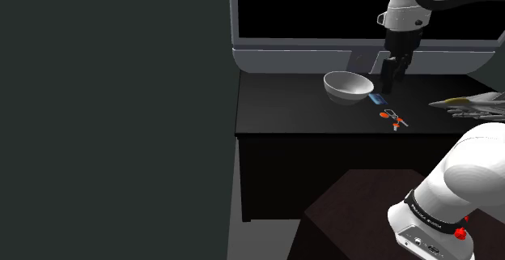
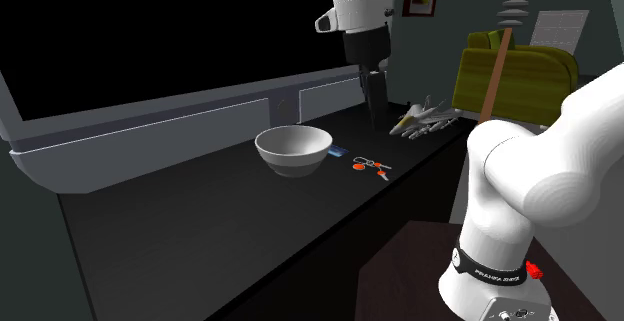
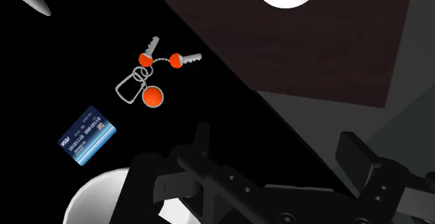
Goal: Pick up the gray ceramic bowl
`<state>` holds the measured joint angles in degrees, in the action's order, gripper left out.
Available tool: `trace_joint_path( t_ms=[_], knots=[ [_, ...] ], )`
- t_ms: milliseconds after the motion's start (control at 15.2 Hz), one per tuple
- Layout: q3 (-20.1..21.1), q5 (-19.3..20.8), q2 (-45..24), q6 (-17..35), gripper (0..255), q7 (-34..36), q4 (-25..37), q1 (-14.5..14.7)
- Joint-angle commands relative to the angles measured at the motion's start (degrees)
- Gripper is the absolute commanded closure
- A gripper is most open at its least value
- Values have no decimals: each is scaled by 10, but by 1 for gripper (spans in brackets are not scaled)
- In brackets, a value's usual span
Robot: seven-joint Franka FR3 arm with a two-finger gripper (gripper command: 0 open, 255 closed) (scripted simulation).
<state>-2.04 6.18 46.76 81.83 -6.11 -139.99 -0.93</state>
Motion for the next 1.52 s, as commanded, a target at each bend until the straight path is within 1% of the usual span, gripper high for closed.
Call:
trace_joint_path(
  t_ms=[0,462,924,990,1452],
  knots=[
    [0,0,0,0,0,0,0,0],
    [2,14,-162,92,0,23,70,-6],
    [3,30,-323,147,0,44,176,-12],
    [3,30,-330,148,0,45,181,-12],
    [2,32,-341,207,0,53,133,-13]
  ],
)
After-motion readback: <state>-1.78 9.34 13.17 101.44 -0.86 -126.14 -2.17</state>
